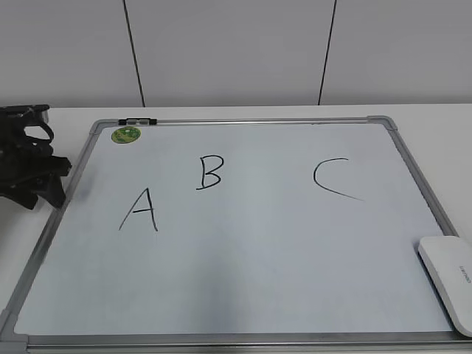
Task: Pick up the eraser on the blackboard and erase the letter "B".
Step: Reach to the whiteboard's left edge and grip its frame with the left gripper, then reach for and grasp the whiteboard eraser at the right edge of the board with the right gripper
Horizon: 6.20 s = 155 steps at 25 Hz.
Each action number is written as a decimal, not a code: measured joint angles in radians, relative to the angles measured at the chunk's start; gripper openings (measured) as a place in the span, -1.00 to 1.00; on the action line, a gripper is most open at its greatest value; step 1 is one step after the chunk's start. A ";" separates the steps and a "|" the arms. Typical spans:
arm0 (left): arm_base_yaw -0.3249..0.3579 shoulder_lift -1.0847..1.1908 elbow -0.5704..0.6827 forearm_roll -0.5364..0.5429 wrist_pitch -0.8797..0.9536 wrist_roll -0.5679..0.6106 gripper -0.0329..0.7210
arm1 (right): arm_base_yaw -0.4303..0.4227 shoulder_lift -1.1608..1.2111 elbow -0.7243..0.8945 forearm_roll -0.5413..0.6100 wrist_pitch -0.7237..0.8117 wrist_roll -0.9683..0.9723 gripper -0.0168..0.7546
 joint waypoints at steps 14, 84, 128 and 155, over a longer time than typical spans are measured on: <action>0.000 0.041 -0.033 -0.038 0.004 0.022 -0.07 | 0.000 0.000 0.000 0.000 0.000 0.000 0.56; 0.000 0.078 -0.057 -0.065 0.047 0.022 -0.83 | 0.000 0.792 -0.161 0.093 -0.119 -0.046 0.56; 0.000 0.079 -0.059 -0.067 0.047 0.022 -0.83 | 0.039 1.508 -0.200 0.052 -0.391 -0.094 0.76; 0.000 0.079 -0.059 -0.067 0.047 0.022 -0.83 | 0.039 1.585 -0.213 0.080 -0.454 -0.094 0.73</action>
